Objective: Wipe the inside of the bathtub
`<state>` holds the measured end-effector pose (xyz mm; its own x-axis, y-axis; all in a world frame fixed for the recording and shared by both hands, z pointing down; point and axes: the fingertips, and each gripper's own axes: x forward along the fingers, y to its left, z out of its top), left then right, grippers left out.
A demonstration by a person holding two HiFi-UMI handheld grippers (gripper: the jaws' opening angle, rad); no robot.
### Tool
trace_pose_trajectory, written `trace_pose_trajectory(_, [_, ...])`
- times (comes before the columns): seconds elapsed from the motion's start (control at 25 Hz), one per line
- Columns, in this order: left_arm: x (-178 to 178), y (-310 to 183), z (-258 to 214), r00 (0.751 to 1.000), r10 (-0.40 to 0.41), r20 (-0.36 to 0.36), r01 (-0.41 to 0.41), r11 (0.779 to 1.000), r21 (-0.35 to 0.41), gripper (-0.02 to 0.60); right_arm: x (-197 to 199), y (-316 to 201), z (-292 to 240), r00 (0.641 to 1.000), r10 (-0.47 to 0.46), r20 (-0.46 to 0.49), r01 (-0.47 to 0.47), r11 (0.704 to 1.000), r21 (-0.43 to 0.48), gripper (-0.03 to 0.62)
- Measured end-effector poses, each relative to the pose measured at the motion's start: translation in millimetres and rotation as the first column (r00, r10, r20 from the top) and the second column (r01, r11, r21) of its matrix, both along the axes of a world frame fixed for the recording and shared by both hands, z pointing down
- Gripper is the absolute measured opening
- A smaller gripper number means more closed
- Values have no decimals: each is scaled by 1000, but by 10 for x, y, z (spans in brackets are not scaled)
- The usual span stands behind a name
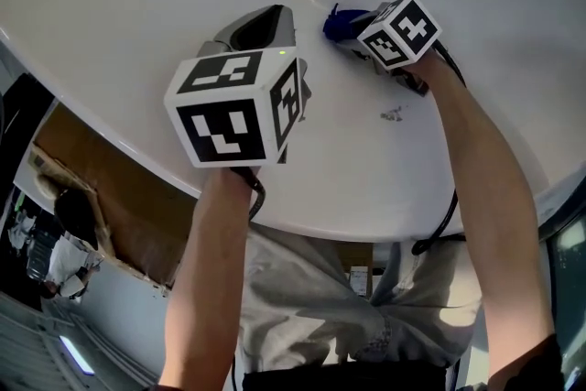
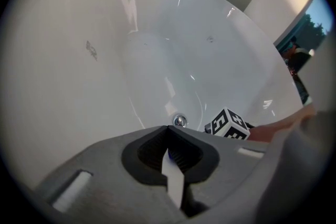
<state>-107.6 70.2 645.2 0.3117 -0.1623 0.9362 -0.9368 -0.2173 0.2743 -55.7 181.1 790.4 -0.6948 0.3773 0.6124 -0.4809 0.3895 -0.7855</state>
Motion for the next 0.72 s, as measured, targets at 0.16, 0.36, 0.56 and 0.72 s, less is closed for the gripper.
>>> trace_pose_trajectory(0.16, [14, 81, -67, 995, 93, 43, -93, 996, -7, 3, -71, 127, -197, 998, -28, 54, 30, 999, -43, 127])
trace_pose_trajectory(0.36, [89, 123, -250, 988, 149, 29, -149, 989, 7, 3, -148, 281, -485, 992, -80, 98, 83, 996, -30, 127])
trace_pose_trajectory(0.56, [175, 165, -357, 986, 163, 22, -164, 986, 8, 3, -167, 367, -742, 991, -66, 118, 70, 997, -28, 127])
trace_pose_trajectory(0.72, [166, 273, -390, 980, 198, 24, -198, 980, -4, 3, -246, 459, -917, 991, -14, 130, 19, 999, -38, 127])
